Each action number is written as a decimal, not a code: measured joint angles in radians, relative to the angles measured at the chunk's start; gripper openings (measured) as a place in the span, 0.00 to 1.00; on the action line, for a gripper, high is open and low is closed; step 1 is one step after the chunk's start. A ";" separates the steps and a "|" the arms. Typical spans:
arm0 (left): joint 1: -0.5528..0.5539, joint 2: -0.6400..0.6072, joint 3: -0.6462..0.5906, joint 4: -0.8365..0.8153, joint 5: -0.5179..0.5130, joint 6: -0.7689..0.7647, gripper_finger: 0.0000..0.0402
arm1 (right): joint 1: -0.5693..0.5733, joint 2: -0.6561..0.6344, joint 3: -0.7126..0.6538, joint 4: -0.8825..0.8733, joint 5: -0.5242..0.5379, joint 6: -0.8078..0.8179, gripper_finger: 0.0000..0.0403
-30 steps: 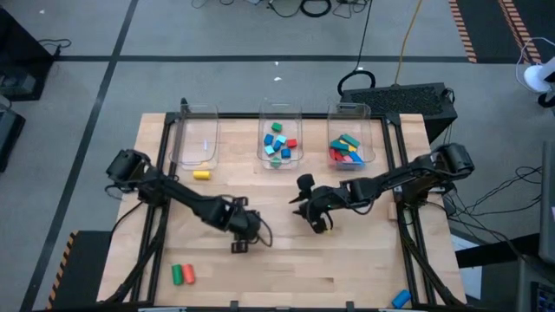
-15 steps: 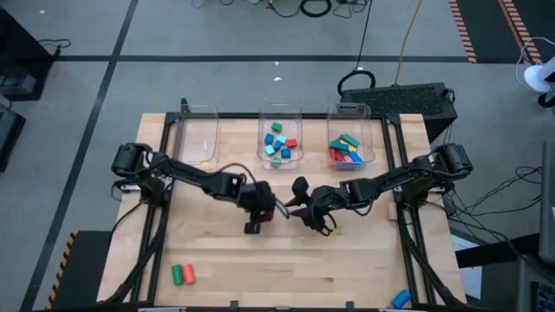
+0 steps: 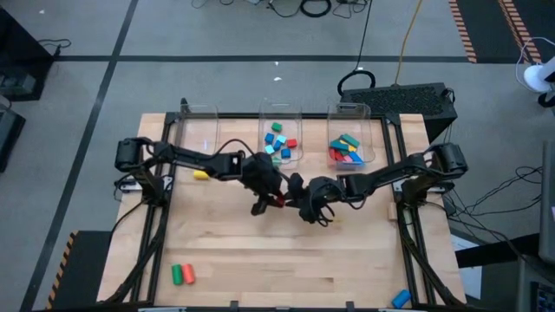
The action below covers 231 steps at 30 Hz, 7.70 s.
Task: Sort blocks by size
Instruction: Put the red half circle block into the center transparent bin, then put the yellow cylindrical block into the left transparent bin
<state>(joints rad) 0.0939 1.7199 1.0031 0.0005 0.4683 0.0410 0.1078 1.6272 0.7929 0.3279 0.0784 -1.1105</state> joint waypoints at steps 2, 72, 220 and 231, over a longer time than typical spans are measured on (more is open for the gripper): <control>0.007 -0.001 0.001 0.001 0.003 0.000 0.34 | -0.010 0.020 0.000 0.022 0.005 -0.038 0.35; 0.264 -0.265 0.070 -0.471 -0.283 -0.035 0.48 | -0.455 0.066 0.303 -0.188 0.042 0.577 0.17; -0.307 -0.201 -0.148 -1.192 -0.868 -1.634 0.53 | -0.254 -0.234 0.086 -0.498 0.078 1.149 0.42; -0.246 -0.202 -0.292 -1.157 -0.903 -1.893 0.88 | -0.286 -0.234 0.086 -0.487 0.026 1.124 0.42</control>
<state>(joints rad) -0.1517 1.5181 0.7110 -1.1561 -0.4352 -1.8523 -0.1783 1.3933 0.8787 -0.1592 0.1047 0.0139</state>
